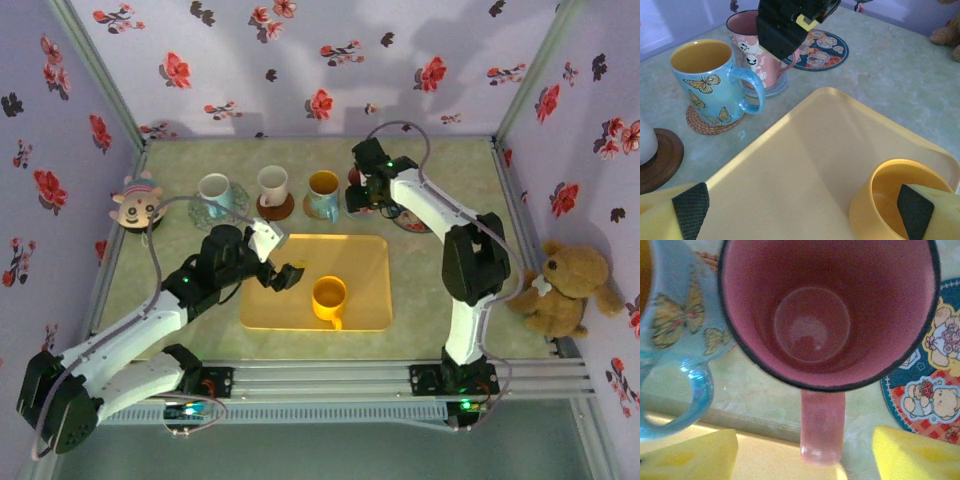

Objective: Place the cup by the coaster

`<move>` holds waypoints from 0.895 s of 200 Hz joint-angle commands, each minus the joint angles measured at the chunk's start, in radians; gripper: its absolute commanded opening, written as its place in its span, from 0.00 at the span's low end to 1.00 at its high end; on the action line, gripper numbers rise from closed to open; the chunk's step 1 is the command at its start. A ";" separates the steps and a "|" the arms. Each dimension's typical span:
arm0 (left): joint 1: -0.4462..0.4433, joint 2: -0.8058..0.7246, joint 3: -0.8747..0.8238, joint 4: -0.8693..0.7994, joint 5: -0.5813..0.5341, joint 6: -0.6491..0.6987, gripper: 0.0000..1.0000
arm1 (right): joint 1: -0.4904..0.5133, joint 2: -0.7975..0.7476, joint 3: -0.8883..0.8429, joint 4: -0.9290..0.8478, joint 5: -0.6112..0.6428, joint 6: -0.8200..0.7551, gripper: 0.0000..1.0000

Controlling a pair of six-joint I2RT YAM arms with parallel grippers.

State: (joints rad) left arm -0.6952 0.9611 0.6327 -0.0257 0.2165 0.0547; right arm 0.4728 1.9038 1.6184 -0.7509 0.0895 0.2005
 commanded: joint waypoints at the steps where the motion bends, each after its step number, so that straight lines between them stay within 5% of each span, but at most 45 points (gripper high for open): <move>1: 0.008 -0.034 0.041 -0.034 -0.015 0.004 1.00 | -0.002 -0.094 -0.008 -0.036 -0.034 0.005 0.82; 41: 0.008 -0.076 0.081 -0.115 -0.009 0.035 1.00 | 0.001 -0.198 -0.024 -0.070 -0.052 -0.006 1.00; 112: 0.003 -0.188 0.115 -0.282 -0.015 0.068 1.00 | 0.017 -0.377 -0.050 -0.183 -0.177 -0.056 1.00; 179: -0.004 -0.297 0.106 -0.434 0.054 0.074 1.00 | 0.131 -0.610 -0.268 -0.219 -0.164 -0.075 1.00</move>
State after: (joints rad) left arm -0.6956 0.6842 0.7284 -0.3824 0.2188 0.1158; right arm 0.5579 1.3560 1.4017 -0.9207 -0.0723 0.1440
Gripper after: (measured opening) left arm 0.997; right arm 0.996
